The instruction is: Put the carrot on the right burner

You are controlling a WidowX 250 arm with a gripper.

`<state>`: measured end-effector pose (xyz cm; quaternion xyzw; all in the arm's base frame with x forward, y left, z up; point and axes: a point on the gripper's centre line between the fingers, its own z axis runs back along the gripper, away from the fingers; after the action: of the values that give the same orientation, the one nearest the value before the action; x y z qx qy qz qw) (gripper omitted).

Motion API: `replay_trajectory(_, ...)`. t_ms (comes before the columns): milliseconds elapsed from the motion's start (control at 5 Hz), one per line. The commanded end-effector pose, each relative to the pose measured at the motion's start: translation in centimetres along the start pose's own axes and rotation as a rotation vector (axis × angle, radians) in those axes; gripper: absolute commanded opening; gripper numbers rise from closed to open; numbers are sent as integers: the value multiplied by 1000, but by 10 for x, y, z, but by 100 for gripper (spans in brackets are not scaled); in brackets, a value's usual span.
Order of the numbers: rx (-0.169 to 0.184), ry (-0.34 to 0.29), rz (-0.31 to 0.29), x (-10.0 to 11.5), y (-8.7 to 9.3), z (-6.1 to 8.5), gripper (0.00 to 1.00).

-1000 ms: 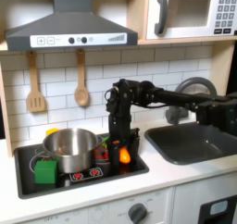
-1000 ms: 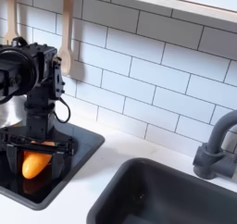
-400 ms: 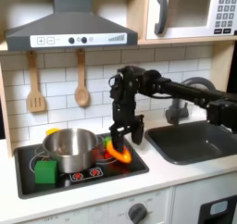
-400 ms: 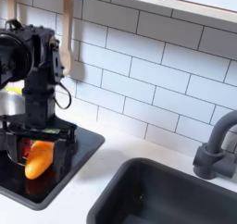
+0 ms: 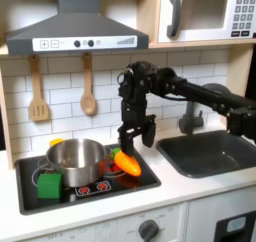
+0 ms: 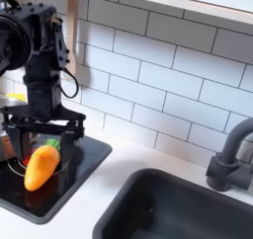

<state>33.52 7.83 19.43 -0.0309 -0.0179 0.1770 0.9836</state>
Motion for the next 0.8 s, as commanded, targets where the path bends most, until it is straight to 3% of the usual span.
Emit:
replay_trajectory(0,-11,-19,26,8,11,15,100)
replay_trajectory(400,-27,-53,67,12,23,38,100)
replay_trajectory(600,-18,-35,71,16,30,33,100)
